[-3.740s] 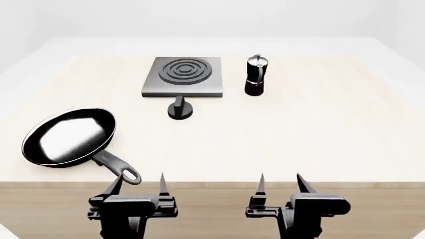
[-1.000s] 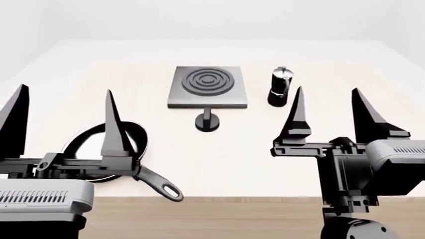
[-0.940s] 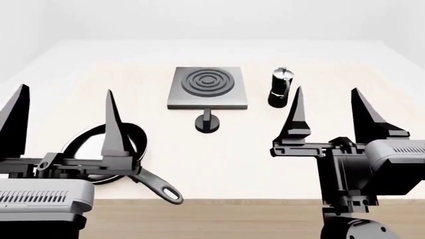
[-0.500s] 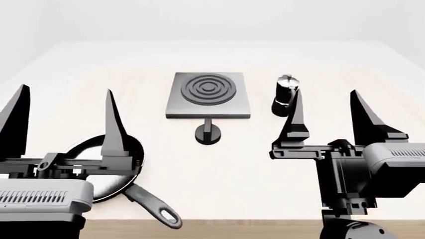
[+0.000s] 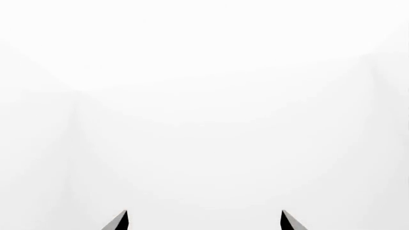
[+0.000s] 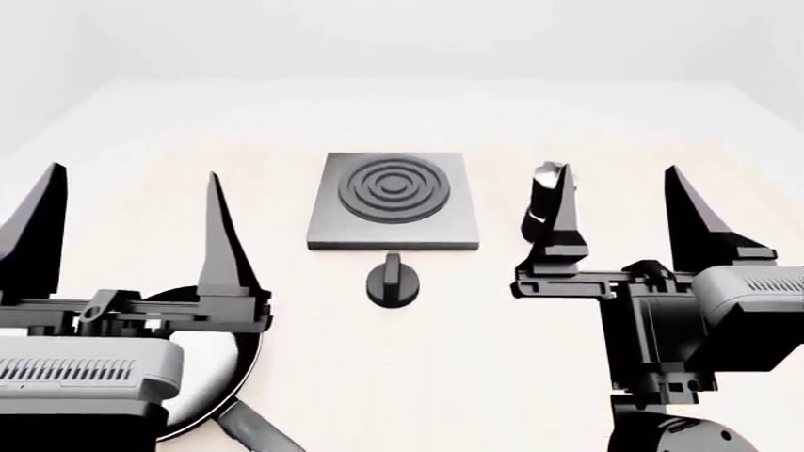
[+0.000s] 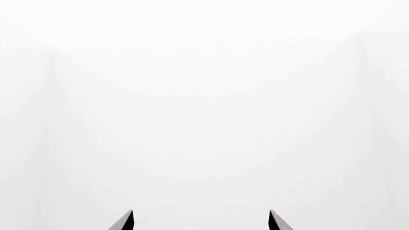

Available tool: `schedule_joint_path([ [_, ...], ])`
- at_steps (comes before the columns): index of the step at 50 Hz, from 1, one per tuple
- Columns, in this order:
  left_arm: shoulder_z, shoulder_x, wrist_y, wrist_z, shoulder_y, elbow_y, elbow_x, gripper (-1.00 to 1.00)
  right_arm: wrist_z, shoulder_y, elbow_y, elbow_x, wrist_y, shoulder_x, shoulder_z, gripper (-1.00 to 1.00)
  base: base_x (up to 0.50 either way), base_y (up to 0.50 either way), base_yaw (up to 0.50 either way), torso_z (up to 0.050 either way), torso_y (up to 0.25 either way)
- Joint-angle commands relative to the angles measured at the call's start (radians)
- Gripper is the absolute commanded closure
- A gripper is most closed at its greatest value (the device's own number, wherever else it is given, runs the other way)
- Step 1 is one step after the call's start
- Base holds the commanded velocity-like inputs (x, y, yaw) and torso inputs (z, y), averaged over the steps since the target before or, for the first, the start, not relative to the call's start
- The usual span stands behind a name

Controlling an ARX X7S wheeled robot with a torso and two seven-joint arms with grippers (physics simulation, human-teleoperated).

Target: Turn on the stove and put the moka pot on it.

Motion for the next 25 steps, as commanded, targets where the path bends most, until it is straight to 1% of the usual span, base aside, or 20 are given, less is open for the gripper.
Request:
schedule_joint_path([
  [1, 0.011, -0.007, 0.0, -0.005, -0.003, -0.004, -0.007, -1.0, 0.012, 0.009, -0.01, 0.016, 0.014, 0.006, -0.002, -1.0, 0.29, 0.0, 0.0, 0.0, 0.0],
  [2, 0.012, -0.008, -0.002, -0.005, -0.004, -0.002, -0.006, -1.0, 0.015, 0.013, -0.02, 0.018, 0.027, 0.009, -0.005, -1.0, 0.29, 0.0, 0.0, 0.0, 0.0],
  [4, 0.014, -0.009, -0.002, -0.006, -0.005, -0.002, -0.007, -1.0, 0.005, -0.014, 0.005, 0.001, -0.025, 0.007, -0.012, -1.0, 0.29, 0.0, 0.0, 0.0, 0.0],
  [6, 0.016, -0.008, 0.008, -0.008, -0.002, -0.01, -0.007, -1.0, 0.017, 0.009, -0.017, 0.019, 0.019, 0.012, -0.004, -1.0, 0.29, 0.0, 0.0, 0.0, 0.0],
  [8, 0.021, -0.008, 0.014, -0.008, 0.0, -0.016, -0.005, -1.0, 0.017, 0.004, -0.016, 0.018, 0.016, 0.014, -0.006, -1.0, 0.29, 0.0, 0.0, 0.0, 0.0],
  [9, 0.023, -0.009, 0.016, -0.008, 0.0, -0.019, -0.004, -1.0, 0.007, -0.024, 0.011, 0.002, -0.036, 0.01, -0.011, -1.0, 0.29, 0.0, 0.0, 0.0, 0.0],
  [10, 0.022, -0.01, 0.015, -0.009, 0.0, -0.019, -0.006, -1.0, 0.006, -0.027, 0.017, 0.0, -0.044, 0.01, -0.012, -1.0, 0.29, 0.0, 0.0, 0.0, 0.0],
  [11, 0.018, -0.01, 0.016, -0.01, 0.0, -0.018, -0.01, -1.0, 0.007, -0.025, 0.018, 0.001, -0.043, 0.011, -0.012, -1.0, 0.29, 0.0, 0.0, 0.0, 0.0],
  [12, 0.018, -0.011, 0.016, -0.011, 0.001, -0.018, -0.009, -1.0, 0.015, -0.005, -0.001, 0.013, -0.007, 0.015, -0.009, -1.0, 0.29, 0.0, 0.0, 0.0, 0.0],
  [14, 0.018, -0.012, 0.02, -0.012, 0.002, -0.021, -0.01, -1.0, 0.018, -0.001, -0.007, 0.015, -0.001, 0.017, -0.01, -1.0, 0.29, 0.0, 0.0, 0.0, 0.0],
  [15, 0.018, -0.012, 0.025, -0.013, 0.003, -0.026, -0.01, -1.0, 0.012, -0.012, 0.009, 0.007, -0.027, 0.015, -0.014, -1.0, 0.29, 0.0, 0.0, 0.0, 0.0],
  [17, 0.02, -0.012, 0.028, -0.014, 0.003, -0.03, -0.01, -1.0, 0.022, 0.01, -0.008, 0.019, 0.012, 0.019, -0.011, -1.0, 0.29, 0.0, 0.0, 0.0, 0.0],
  [20, 0.022, -0.013, 0.03, -0.016, 0.002, -0.033, -0.011, -1.0, 0.013, -0.018, 0.019, 0.001, -0.042, 0.015, -0.021, -1.0, 0.29, 0.0, 0.0, 0.0, 0.0],
  [21, 0.023, -0.014, 0.031, -0.015, 0.002, -0.034, -0.012, -1.0, 0.024, 0.008, -0.008, 0.017, 0.009, 0.02, -0.017, -1.0, 0.29, 0.0, 0.0, 0.0, 0.0],
  [22, 0.023, -0.015, 0.031, -0.016, 0.002, -0.034, -0.011, -1.0, 0.026, 0.011, -0.011, 0.02, 0.014, 0.021, -0.018, -1.0, 0.29, 0.0, 0.0, 0.0, 0.0],
  [23, 0.02, -0.017, 0.034, -0.017, 0.006, -0.034, -0.013, -1.0, 0.016, -0.015, 0.017, 0.003, -0.036, 0.017, -0.022, -1.0, 0.29, 0.0, 0.0, 0.0, 0.0],
  [25, 0.016, -0.018, 0.037, -0.019, 0.009, -0.031, -0.018, -1.0, 0.024, 0.004, -0.002, 0.017, 0.0, 0.023, -0.018, -1.0, 0.29, 0.0, 0.0, 0.0, 0.0],
])
